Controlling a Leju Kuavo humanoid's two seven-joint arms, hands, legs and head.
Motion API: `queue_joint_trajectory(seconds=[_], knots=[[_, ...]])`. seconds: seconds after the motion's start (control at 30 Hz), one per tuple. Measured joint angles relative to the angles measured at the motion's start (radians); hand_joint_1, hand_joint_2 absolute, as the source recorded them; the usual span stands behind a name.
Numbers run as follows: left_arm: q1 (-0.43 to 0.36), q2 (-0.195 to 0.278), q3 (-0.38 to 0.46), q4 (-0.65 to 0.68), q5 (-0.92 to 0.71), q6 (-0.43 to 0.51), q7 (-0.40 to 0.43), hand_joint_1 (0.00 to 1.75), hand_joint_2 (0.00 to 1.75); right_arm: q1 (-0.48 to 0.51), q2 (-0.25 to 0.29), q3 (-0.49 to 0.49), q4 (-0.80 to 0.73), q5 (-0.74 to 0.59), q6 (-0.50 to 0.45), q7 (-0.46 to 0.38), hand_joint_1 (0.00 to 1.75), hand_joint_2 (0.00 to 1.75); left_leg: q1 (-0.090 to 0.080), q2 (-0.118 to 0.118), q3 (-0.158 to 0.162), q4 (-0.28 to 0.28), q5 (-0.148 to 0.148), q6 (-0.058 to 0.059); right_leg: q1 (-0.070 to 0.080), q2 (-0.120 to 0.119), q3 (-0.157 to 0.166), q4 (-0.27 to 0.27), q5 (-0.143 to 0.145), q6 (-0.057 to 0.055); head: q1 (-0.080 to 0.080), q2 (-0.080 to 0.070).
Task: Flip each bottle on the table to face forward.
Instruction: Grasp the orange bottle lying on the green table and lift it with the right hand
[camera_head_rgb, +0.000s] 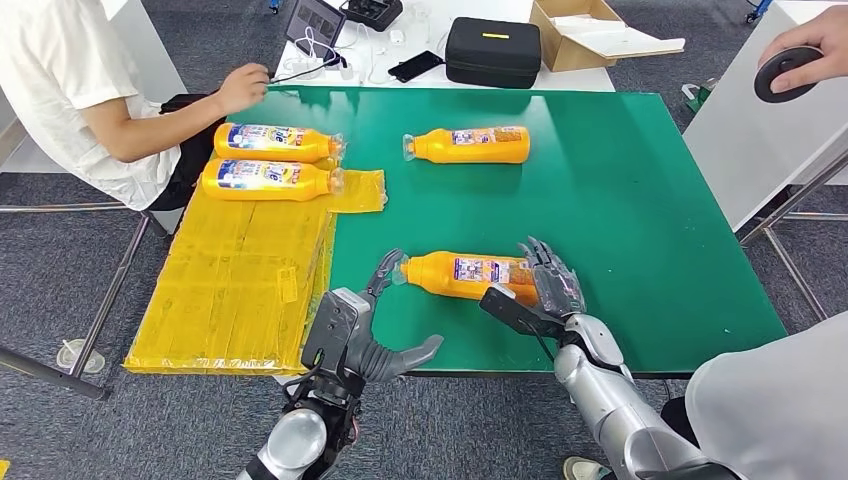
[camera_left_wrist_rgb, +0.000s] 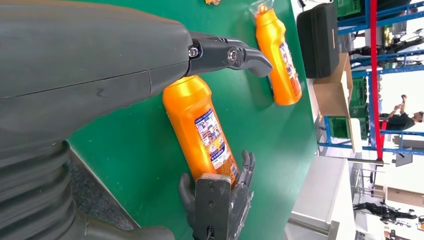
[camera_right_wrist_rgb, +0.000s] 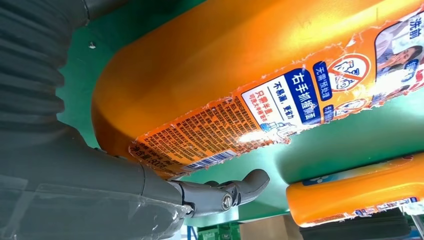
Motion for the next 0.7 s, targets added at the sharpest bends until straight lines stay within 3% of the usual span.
queue_joint_trajectory(seconds=[0.3,0.43,0.7], knots=[[-0.002,0.0,0.0,0.003,0.001,-0.001,0.0,0.0,1.75,-0.019,-0.002,0.011,0.018,0.022,0.034,0.053,0.0,1.75,0.0,0.001,0.001,0.0,0.0,0.0,0.0,0.001,0.0,0.0,0.0,0.0,0.0,0.0],[-0.015,-0.007,0.0,0.011,0.006,-0.01,0.0,0.0,1.75,-0.079,-0.013,0.052,0.066,0.07,0.147,0.127,1.75,1.75,0.0,0.002,0.006,0.0,0.0,0.0,0.0,0.002,0.004,0.0,0.0,0.0,0.0,0.0],[-0.023,-0.014,0.0,0.027,0.024,-0.02,0.0,0.0,1.75,-0.125,-0.032,0.094,0.105,0.103,0.209,0.121,1.75,1.75,0.0,0.002,0.009,0.0,0.0,0.0,0.0,0.003,0.007,0.0,0.001,0.0,0.0,0.0]])
